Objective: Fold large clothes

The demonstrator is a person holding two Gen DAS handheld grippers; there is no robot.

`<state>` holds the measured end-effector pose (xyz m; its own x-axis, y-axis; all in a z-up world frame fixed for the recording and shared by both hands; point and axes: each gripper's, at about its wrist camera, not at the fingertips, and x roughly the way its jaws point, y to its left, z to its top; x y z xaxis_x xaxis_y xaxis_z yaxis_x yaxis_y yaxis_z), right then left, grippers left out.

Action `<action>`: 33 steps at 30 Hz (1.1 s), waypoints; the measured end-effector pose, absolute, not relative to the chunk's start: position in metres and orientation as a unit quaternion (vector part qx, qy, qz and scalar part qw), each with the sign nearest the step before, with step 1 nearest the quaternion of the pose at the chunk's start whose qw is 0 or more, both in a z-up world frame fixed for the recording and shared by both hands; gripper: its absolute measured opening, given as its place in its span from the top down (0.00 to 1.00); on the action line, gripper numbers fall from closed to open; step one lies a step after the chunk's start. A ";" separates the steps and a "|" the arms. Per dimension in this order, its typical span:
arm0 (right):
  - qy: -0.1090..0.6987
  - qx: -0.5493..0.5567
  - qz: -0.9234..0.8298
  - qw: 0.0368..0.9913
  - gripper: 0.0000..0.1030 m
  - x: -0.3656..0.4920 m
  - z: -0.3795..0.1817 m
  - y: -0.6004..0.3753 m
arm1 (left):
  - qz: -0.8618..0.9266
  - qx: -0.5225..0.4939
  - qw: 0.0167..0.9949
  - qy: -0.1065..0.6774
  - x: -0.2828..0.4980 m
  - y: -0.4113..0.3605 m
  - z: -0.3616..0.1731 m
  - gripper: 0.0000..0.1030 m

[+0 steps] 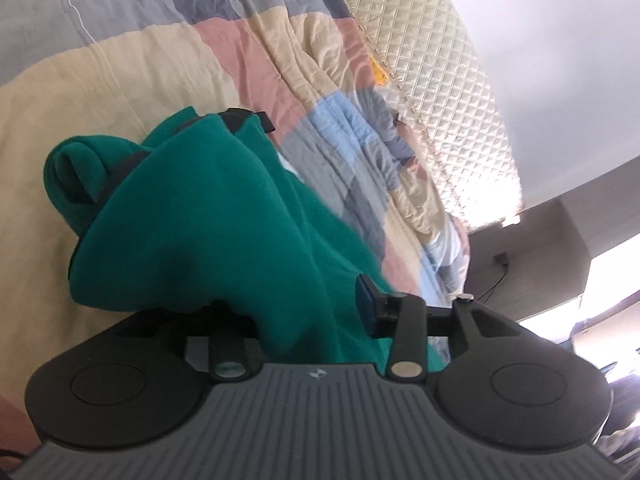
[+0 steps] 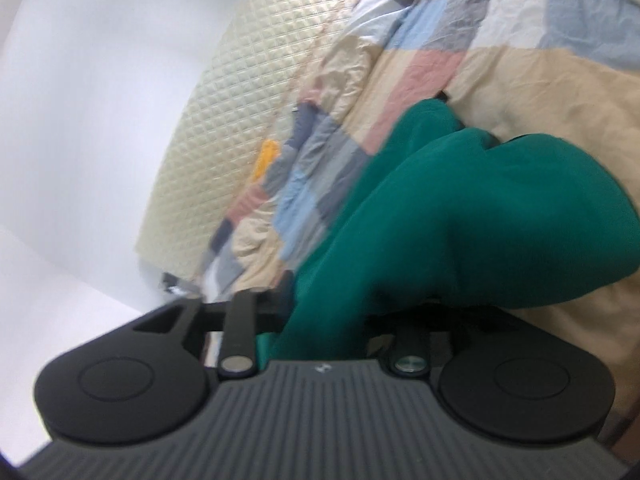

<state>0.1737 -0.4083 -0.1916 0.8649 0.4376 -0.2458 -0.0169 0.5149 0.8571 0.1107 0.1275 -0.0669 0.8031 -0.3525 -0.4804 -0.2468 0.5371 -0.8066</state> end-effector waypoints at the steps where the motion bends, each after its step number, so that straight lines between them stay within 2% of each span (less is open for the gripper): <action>1: 0.218 0.475 0.143 0.840 0.41 0.175 -0.189 -0.408 | -0.034 -0.482 0.819 0.309 0.113 0.128 -0.065 0.55; 9: 0.201 0.470 0.162 0.844 0.40 0.206 -0.163 -0.403 | -0.063 -0.510 0.810 0.282 0.148 0.138 -0.045 0.52; 15: 0.198 0.456 0.151 0.854 0.40 0.247 -0.148 -0.397 | -0.088 -0.518 0.808 0.267 0.191 0.141 -0.041 0.46; 20: 0.212 0.432 0.148 0.864 0.40 0.286 -0.151 -0.391 | -0.120 -0.532 0.795 0.265 0.233 0.151 -0.056 0.39; 26: 0.204 0.399 0.152 0.881 0.40 0.328 -0.166 -0.382 | -0.147 -0.499 0.809 0.273 0.296 0.156 -0.067 0.37; 31: 0.201 0.409 0.147 0.878 0.42 0.368 -0.185 -0.382 | -0.173 -0.472 0.835 0.227 0.331 0.156 -0.090 0.37; 33: 0.203 0.409 0.150 0.877 0.42 0.383 -0.195 -0.383 | -0.168 -0.453 0.840 0.246 0.347 0.155 -0.105 0.37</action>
<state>0.3828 -0.3830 -0.1950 0.8728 0.4289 -0.2329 -0.0972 0.6204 0.7782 0.3473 0.1546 -0.1046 0.8219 -0.5059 -0.2617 0.0595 0.5332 -0.8439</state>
